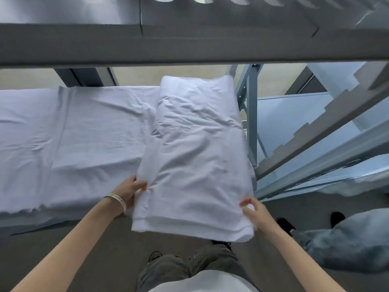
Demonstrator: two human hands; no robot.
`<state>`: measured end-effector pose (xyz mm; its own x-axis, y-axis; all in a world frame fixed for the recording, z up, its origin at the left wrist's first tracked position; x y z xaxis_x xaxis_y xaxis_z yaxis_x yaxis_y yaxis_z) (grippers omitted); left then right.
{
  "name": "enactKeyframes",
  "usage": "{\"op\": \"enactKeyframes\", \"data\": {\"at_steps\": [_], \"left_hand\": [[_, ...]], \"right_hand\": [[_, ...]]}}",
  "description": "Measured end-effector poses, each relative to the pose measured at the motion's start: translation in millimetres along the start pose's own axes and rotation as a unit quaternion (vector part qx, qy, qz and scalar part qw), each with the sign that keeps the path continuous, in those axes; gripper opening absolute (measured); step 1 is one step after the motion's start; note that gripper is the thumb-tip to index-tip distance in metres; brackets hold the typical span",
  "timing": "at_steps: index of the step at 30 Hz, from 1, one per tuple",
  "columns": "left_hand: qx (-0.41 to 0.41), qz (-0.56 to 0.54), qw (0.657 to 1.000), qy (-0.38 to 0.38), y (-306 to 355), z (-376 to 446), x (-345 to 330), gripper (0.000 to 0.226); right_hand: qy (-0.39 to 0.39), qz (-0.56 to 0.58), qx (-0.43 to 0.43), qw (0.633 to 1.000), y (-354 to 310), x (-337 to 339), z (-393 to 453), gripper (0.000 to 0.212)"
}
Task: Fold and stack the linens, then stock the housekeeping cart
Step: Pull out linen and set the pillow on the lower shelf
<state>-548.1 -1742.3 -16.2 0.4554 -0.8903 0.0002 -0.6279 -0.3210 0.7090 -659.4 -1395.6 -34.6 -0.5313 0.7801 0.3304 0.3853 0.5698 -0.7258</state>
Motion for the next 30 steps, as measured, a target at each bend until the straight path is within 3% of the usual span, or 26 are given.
{"op": "enactKeyframes", "data": {"at_steps": [2,5,7,8,9,11,13,14,16,18,22,23,25,28,30], "left_hand": [[0.060,0.057,0.995,0.049,-33,8,21,0.015],[0.116,0.080,0.988,0.064,-81,23,29,0.022],[0.094,0.111,0.986,0.076,-97,31,22,0.057],[0.094,0.123,0.985,0.082,-102,33,16,0.078],[0.089,0.138,0.982,0.097,-105,31,11,0.086],[0.076,0.199,0.967,0.138,-105,22,3,0.070],[0.051,0.262,0.949,0.170,-102,12,2,0.051],[0.038,0.269,0.947,0.171,-103,9,3,0.046],[0.009,0.281,0.946,0.160,-103,2,5,0.041],[-0.014,0.311,0.939,0.142,-106,-1,6,0.039],[0.029,0.373,0.925,0.075,-96,0,5,0.049],[0.044,0.401,0.913,0.067,-90,2,5,0.055],[0.011,0.528,0.842,0.110,-65,9,4,0.070],[-0.179,0.622,0.727,0.228,-7,23,-7,0.076],[-0.264,0.661,0.663,0.232,26,46,-26,0.071]], "right_hand": [[-0.082,-0.105,-0.035,0.990,18,-24,6,0.024],[-0.102,-0.260,-0.041,0.959,21,-40,27,0.039],[-0.037,-0.367,-0.002,0.929,8,-44,38,0.044],[-0.001,-0.406,0.030,0.913,-3,-48,38,0.044],[0.022,-0.427,0.077,0.901,-14,-56,36,0.045],[0.018,-0.445,0.229,0.865,-40,-82,27,0.050],[-0.014,-0.456,0.389,0.800,-60,-117,24,0.061],[-0.033,-0.475,0.425,0.770,-67,-135,27,0.065],[-0.068,-0.491,0.388,0.777,-78,-162,36,0.064],[-0.106,-0.537,0.285,0.787,-71,-179,53,0.060],[-0.185,-0.619,0.206,0.735,-74,-180,71,0.068],[-0.195,-0.619,0.216,0.730,-84,-173,72,0.064],[-0.156,-0.611,0.258,0.732,-103,-155,80,0.059],[-0.042,-0.579,0.259,0.772,-122,-120,103,0.058],[-0.002,-0.559,0.228,0.797,-127,-97,121,0.058]]}}
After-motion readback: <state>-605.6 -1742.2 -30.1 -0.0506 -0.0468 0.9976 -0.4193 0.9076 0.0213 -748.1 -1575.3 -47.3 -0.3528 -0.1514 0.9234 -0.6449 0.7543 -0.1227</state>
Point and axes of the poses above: each hand's wrist, its own z-axis towards the middle knuckle, its own x-axis out of the back of the hand, y = z × x, the point moved 3 cm from there along z, towards the middle knuckle, and after that the axes turned 6 degrees about z, right-handed, at the moved point
